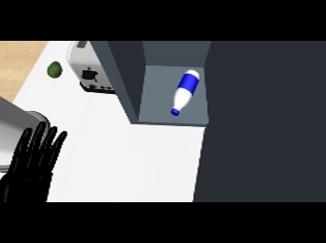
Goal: Pick up the bottled water, place it into the cabinet and close the cabinet
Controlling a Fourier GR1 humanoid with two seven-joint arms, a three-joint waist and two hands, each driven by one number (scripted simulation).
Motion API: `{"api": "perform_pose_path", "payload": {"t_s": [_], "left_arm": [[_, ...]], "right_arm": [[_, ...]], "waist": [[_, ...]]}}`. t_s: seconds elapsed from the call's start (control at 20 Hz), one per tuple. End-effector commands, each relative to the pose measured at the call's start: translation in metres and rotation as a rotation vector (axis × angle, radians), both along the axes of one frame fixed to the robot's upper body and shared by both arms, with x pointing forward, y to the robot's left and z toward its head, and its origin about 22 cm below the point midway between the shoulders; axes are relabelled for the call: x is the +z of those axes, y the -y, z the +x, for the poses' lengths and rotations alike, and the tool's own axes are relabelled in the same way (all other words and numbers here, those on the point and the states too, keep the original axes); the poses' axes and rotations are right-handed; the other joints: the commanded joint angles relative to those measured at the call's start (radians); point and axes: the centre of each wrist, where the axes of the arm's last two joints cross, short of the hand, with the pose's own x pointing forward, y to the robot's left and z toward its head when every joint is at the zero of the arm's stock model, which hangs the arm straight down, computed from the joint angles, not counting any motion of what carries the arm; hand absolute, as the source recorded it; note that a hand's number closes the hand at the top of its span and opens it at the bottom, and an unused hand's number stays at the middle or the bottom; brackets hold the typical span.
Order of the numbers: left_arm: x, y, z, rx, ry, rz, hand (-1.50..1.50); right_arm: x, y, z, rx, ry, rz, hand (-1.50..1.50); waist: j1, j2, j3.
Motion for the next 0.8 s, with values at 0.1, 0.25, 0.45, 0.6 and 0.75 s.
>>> {"api": "perform_pose_path", "payload": {"t_s": [0.1, 0.25, 0.45, 0.6, 0.75], "left_arm": [[0.010, -0.026, -0.014, -0.018, 0.000, 0.017, -1.50], [0.013, -0.040, -0.008, -0.009, 0.024, 0.007, -1.50], [0.016, -0.045, -0.012, -0.046, 0.025, -0.003, -1.50], [0.023, -0.048, -0.013, -0.073, 0.037, 0.013, -1.50], [0.028, -0.056, -0.011, -0.103, 0.055, 0.037, -1.50]], "right_arm": [[0.036, -0.024, -0.010, 0.081, 0.038, 0.004, 1.50], [0.028, -0.035, -0.009, 0.083, 0.016, 0.134, 1.50], [0.024, -0.037, -0.005, 0.093, 0.022, 0.126, 1.50], [0.020, -0.038, -0.001, 0.092, 0.012, 0.094, 1.50], [0.020, -0.037, 0.006, 0.076, 0.041, 0.053, 1.50]], "waist": [[0.018, 0.006, -0.001], [0.036, 0.021, -0.001], [0.080, 0.027, -0.003], [0.115, 0.030, -0.003], [0.135, 0.039, -0.005]]}}
